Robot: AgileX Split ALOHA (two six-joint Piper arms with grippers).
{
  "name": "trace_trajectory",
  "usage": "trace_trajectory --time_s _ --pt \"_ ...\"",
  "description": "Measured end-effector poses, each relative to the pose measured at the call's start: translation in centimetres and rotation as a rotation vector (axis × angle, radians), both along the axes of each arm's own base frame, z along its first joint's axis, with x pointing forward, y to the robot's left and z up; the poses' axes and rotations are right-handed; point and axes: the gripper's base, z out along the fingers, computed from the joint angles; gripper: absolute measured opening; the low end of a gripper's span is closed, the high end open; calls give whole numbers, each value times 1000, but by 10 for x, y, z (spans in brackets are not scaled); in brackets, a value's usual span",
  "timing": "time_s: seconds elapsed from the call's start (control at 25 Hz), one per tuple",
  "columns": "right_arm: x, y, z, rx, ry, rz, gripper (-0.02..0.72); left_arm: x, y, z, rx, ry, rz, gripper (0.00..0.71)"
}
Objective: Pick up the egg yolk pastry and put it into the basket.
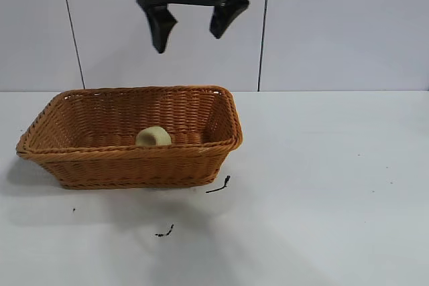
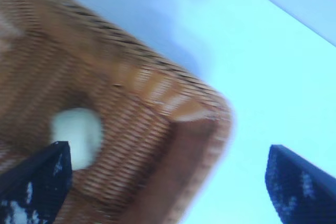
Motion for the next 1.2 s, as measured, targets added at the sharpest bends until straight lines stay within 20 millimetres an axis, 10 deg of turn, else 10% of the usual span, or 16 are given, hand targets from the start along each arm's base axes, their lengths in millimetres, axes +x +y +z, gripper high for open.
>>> trace_trajectory --time_s 0.56,0.92,1.2 --pt "45 -182 -5 -32 99 -373 694 0 0 0 0 0 0 696" --pt "37 -206 6 -21 107 -420 694 0 0 0 0 0 0 696" --pt "-19 -215 37 -71 140 -428 694 0 0 0 0 0 0 696"
